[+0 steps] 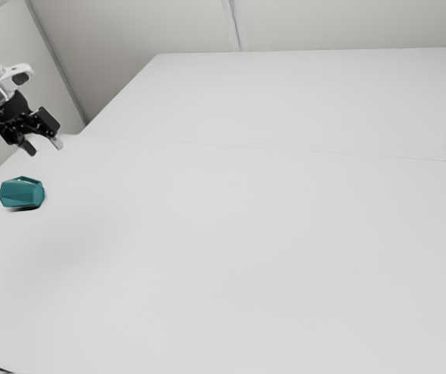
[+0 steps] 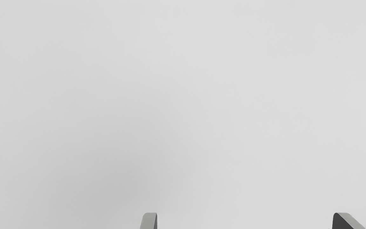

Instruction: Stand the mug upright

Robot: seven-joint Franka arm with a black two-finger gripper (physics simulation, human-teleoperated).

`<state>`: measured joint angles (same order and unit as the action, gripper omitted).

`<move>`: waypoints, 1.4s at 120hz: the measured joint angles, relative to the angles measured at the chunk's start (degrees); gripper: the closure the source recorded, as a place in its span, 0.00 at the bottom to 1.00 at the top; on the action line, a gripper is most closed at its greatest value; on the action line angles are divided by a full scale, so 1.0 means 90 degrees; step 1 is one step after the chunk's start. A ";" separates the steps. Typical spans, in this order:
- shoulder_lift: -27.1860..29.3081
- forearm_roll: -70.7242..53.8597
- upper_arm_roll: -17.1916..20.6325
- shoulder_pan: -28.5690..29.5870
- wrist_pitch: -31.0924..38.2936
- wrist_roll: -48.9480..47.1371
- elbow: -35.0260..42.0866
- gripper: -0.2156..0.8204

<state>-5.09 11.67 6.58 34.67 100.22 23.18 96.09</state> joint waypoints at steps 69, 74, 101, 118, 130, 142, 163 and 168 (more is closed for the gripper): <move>-0.1633 0.0441 -0.0001 0.1367 0.0222 0.2503 -0.1059 0.21; -0.1746 0.0547 -0.0024 0.1439 0.0219 0.2655 -0.1177 0.21; -0.2611 0.1043 -0.0035 0.1914 0.0116 0.3392 -0.2067 0.21; -0.3303 0.1225 0.0001 0.2110 -0.0010 0.3741 -0.2843 0.21; -0.3718 0.1367 0.0021 0.2154 -0.0061 0.3943 -0.3337 0.21; -0.4034 0.1430 0.0017 0.2225 -0.0080 0.4113 -0.3699 0.21; -0.4528 0.1446 -0.0003 0.2297 0.0035 0.4333 -0.4195 0.21; -0.4637 0.1443 0.0012 0.2317 0.0090 0.4373 -0.4304 0.21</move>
<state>-46.83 24.66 6.69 55.52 101.03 62.53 57.35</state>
